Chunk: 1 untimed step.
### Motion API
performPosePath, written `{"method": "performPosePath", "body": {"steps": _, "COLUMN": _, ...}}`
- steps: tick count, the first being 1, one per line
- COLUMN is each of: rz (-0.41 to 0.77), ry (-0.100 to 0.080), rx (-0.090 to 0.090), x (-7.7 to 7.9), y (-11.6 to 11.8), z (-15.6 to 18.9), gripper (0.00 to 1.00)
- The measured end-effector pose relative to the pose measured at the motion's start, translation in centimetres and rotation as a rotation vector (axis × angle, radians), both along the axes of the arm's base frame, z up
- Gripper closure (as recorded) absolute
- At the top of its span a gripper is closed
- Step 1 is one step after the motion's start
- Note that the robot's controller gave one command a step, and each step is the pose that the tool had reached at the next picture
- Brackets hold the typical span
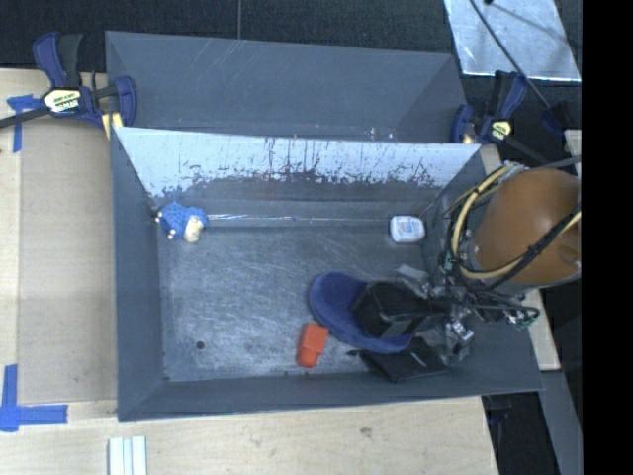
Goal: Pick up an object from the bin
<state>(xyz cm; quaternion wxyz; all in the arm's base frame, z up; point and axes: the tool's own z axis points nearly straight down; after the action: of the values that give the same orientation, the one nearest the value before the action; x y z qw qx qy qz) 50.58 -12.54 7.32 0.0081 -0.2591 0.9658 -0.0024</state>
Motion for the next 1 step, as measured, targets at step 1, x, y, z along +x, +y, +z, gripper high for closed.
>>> {"method": "performPosePath", "body": {"steps": 1, "rz": 0.424, "ry": -0.008, "rx": -0.013, "x": -0.62, "y": 5.99, "z": 0.33, "gripper": 0.0}}
